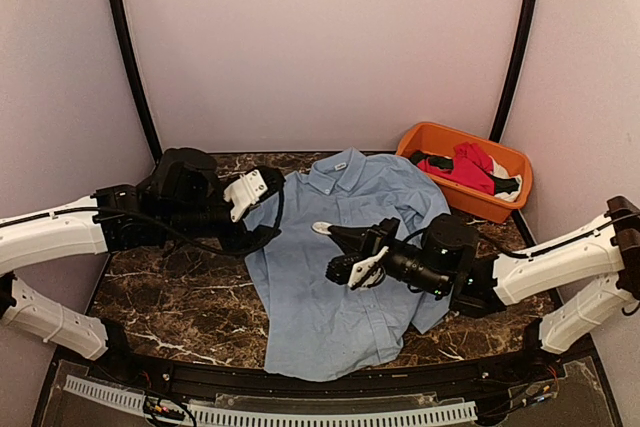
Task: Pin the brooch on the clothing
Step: Pass from the right arm to the left
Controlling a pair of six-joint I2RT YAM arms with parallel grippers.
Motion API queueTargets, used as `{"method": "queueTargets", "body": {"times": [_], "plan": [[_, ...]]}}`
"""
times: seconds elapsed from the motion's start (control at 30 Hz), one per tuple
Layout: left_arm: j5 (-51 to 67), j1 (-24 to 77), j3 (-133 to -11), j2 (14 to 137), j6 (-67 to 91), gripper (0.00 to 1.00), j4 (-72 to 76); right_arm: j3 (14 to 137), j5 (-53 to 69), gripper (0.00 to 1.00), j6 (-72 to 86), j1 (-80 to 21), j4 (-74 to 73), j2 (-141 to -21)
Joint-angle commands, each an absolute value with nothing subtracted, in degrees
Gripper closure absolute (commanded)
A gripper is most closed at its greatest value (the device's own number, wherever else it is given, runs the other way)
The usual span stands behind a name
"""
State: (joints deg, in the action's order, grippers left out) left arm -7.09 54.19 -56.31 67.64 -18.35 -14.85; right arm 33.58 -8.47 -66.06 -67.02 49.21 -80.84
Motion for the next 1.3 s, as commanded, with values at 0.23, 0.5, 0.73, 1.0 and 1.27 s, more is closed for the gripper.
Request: {"method": "queueTargets", "body": {"times": [0.23,0.5,0.73,1.0,1.27], "plan": [[5.44,54.43,-52.36,62.04,-26.49,0.25,-6.79,38.65,5.76,1.00,-52.26,-67.10,31.59,-71.62],[8.17,56.44,-55.75,66.37,-35.19,0.28,-6.87,39.48,6.36,1.00,-50.89,-67.14,30.93,-72.01],[11.24,58.16,-56.19,67.82,-36.13,0.42,-5.93,40.54,5.64,1.00,-50.10,-67.13,31.21,-73.53],[12.85,59.24,-56.73,69.02,-36.25,0.58,-5.86,40.78,4.06,1.00,-49.93,-67.08,32.43,-74.75],[13.52,59.82,-56.47,69.39,-36.45,0.66,-6.11,40.96,3.89,1.00,-49.00,-67.09,32.98,-75.14]]}}
